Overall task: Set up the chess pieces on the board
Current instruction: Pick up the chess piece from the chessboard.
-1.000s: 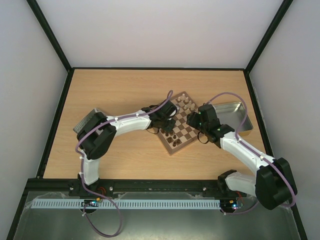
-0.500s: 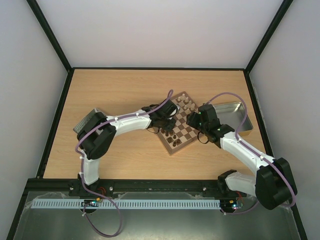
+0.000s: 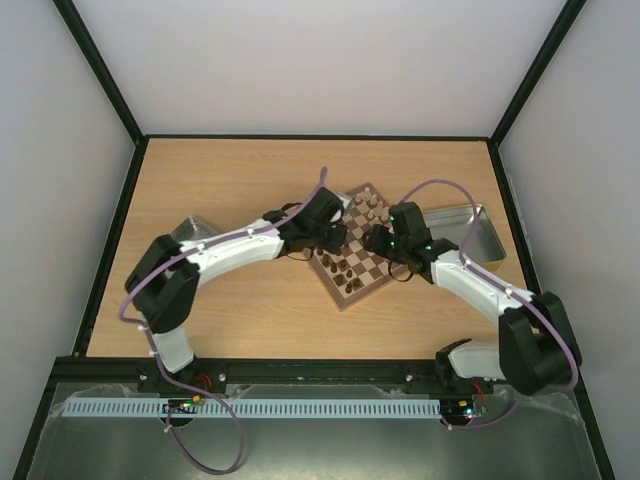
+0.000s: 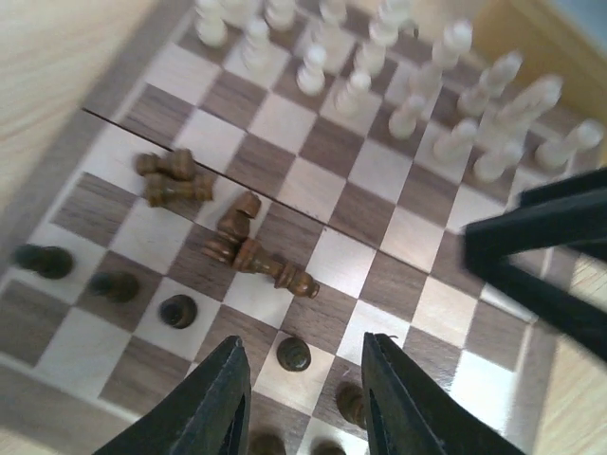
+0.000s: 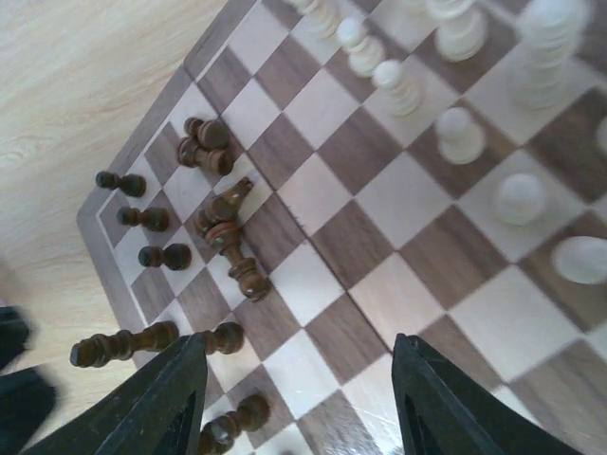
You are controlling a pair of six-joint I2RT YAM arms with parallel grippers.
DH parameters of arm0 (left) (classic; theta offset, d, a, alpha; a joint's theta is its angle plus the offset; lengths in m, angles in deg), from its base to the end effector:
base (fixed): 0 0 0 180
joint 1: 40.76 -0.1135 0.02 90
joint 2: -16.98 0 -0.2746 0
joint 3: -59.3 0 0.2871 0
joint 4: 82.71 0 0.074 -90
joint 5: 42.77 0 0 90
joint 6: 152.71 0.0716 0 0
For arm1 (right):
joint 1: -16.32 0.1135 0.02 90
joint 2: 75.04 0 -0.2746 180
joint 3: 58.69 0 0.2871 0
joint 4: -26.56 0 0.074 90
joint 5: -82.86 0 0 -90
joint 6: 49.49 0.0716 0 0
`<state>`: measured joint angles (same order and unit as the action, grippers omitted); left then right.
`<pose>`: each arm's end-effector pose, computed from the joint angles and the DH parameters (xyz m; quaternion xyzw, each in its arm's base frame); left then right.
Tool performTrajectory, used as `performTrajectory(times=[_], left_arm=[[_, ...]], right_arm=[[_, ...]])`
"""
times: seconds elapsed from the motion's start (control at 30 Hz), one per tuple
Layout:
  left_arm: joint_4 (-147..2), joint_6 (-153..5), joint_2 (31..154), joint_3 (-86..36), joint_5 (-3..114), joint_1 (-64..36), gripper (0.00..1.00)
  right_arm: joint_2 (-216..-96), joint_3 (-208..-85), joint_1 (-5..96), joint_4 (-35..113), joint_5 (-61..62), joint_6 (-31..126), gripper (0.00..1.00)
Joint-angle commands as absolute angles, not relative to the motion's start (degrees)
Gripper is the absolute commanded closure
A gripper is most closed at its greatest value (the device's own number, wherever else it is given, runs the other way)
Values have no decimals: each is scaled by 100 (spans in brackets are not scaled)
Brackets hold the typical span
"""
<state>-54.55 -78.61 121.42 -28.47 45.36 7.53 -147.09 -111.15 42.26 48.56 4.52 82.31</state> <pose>0.3123 -0.3469 0.1944 0.2515 0.8883 -0.1913 0.3333 0.2757 0.1502 0.1828 0.0839 0.9044 0.3042 0.2870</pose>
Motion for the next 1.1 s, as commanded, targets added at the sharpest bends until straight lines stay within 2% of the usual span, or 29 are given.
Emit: performTrajectory(times=[0.0,0.3,0.37,0.47,0.6,1.07], left_arm=[[-5979,-8314,11288,-2362,4363,490,65],[-6516,-8852,10363,-1314,4776,-290,64],[-6535,-8866,10290,-1204,4837,-366,64],[-6587,-8871,10228,-1069,4908,-438,65],[-6615,-8864,10245,-1000,5005,-533,65],[-6652,-8868,10311,-900,5167,-623,66]], right_arm=[[-15346,-11652,4229,4853,1312,7802,47],[-16627,-12299,4385,4380,2170,7711,36],[-16871,-12416,4416,4330,2310,7712,38],[-17133,-12617,4487,4435,2379,7708,50],[-17351,-12707,4554,4458,2408,7716,59],[-17580,-12718,4630,4817,2451,7439,59]])
